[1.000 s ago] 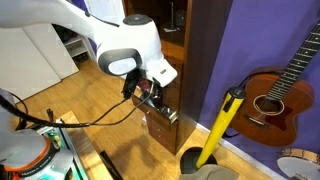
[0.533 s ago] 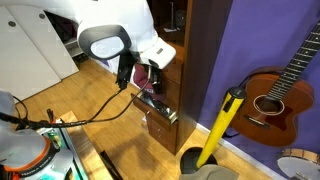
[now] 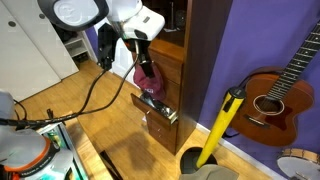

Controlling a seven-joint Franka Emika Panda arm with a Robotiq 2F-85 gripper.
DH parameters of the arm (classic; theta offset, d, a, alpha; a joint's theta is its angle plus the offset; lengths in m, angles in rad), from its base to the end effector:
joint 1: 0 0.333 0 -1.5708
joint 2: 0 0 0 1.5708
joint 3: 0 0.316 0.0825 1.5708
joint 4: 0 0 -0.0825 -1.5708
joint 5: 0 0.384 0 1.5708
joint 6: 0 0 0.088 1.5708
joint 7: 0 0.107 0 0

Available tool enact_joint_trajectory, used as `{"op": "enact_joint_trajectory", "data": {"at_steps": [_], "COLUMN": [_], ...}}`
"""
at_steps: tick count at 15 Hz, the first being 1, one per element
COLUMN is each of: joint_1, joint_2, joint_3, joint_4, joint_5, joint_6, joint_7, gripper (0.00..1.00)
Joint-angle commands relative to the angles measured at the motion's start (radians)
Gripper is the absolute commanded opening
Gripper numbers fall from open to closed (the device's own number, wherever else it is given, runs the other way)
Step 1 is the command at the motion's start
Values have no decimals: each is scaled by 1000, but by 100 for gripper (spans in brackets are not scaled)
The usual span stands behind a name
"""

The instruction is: Hang the cap on the drawer handle

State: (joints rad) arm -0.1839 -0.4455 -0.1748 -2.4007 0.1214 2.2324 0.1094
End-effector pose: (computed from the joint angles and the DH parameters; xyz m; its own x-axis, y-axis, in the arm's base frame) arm 0.4117 -0.1563 0.5047 0.8286 -0.5078 0.2356 -0.4658 -0.8589 -0.2131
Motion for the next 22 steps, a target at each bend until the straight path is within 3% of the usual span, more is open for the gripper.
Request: {"op": "enact_joint_trajectory", "data": {"at_steps": [1, 13, 22], "joint_1": [22, 72, 81], "joint_2": [-56, -77, -78], "joint_3": [18, 152, 166], "joint_4": [20, 105, 108], "joint_5": [13, -59, -101], "joint_6": [-78, -215, -203], "joint_7": [-20, 27, 11], "gripper": [100, 100, 100]}}
